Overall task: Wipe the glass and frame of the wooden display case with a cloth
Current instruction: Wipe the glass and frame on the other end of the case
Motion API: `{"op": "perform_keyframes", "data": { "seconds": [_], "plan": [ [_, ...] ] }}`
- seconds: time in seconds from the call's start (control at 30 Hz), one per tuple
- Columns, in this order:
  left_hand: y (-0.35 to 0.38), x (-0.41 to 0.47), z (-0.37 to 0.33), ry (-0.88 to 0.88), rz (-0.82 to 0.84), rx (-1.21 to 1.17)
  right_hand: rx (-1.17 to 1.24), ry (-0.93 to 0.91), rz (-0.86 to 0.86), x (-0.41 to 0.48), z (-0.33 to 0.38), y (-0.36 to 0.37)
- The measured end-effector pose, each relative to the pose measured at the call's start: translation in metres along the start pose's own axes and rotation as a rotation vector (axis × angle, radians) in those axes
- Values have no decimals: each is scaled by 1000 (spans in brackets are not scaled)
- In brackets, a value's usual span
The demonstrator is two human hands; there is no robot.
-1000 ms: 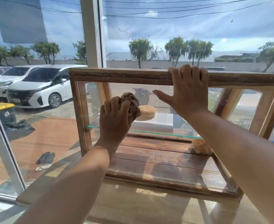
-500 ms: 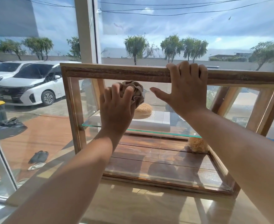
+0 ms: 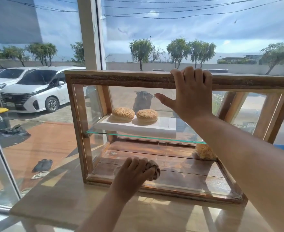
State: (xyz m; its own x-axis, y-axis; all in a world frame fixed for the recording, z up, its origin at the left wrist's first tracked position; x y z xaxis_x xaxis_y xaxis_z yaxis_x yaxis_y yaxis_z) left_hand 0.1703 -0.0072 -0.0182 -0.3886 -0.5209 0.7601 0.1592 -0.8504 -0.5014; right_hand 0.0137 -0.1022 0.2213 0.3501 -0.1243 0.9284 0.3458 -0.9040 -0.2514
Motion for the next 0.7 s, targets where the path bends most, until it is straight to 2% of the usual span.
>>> {"op": "perform_keyframes", "data": {
  "seconds": [0.17,0.3,0.43,0.5,0.6,0.7],
  "plan": [
    [-48,91,65,-239,-268,23,32,3,8,-1,-2,1],
    [-78,146,93,-368,-369,51,86,11,33,0,-3,-2],
    [-80,149,85,-363,-360,61,164,-37,43,-1,-10,-9],
    [-79,156,76,-276,-361,50,183,-104,80,3,-19,-11],
    [-77,164,68,-218,-366,34,89,-199,155,3,-32,-10],
    [-67,152,65,-237,-355,46,56,-137,153,-3,-28,-9]
  ]
}}
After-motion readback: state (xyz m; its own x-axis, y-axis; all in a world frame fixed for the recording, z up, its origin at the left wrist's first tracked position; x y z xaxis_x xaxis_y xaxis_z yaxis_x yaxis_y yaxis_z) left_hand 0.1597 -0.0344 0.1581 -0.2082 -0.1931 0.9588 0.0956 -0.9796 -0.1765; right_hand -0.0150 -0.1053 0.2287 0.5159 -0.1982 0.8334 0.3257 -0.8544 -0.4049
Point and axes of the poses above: each hand's wrist, its own x-axis towards the middle knuckle, its own y-axis out of the palm, z = x × y, the point moved 2 cm from there along x, towards the middle knuckle, and after that the axes turned 5 degrees about -x, right-handed, at the moved point
